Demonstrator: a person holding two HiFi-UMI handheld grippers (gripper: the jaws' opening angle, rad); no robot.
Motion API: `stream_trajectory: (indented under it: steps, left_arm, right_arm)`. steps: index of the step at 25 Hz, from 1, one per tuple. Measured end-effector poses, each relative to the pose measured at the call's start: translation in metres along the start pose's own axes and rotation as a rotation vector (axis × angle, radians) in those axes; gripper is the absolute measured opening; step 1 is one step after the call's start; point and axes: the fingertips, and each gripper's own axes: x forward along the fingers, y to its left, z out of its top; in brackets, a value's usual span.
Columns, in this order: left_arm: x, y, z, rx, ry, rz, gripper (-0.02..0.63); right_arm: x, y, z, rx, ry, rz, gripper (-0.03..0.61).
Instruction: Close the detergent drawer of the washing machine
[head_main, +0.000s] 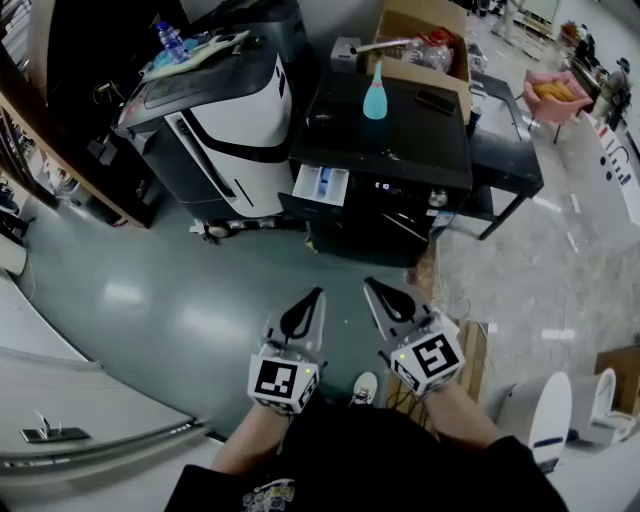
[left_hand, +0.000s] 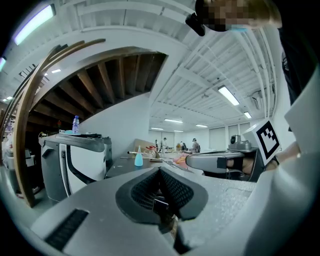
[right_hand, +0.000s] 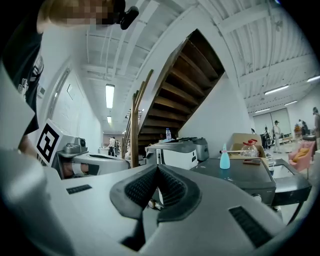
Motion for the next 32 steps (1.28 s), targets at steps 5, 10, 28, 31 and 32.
stream_trajectory:
  steps: [5, 10, 28, 31, 32]
  left_arm:
    - [-0.004, 0.008, -0.001, 0.001, 0.002, 0.001, 0.003]
    - [-0.006, 0.022, 0.001, 0.0, 0.007, 0.003, 0.003]
    - [-0.011, 0.105, 0.01, 0.004, 0.002, -0.021, 0.005]
    - [-0.013, 0.117, 0.011, 0.007, -0.001, -0.04, 0.005]
    - [-0.013, 0.12, 0.011, 0.008, -0.002, -0.047, 0.005]
  right_arm:
    - [0.008, 0.006, -0.001, 0.031, 0.029, -0.008, -0.002]
    - [0.022, 0.011, 0.004, 0.005, -0.01, 0.013, -0.002]
    - [0.095, 0.037, 0.013, 0.019, -0.006, -0.014, 0.002]
    - [0.105, 0.041, 0.014, 0.014, -0.005, -0.031, 0.002]
    - [0.108, 0.042, 0.014, 0.013, -0.006, -0.037, 0.002]
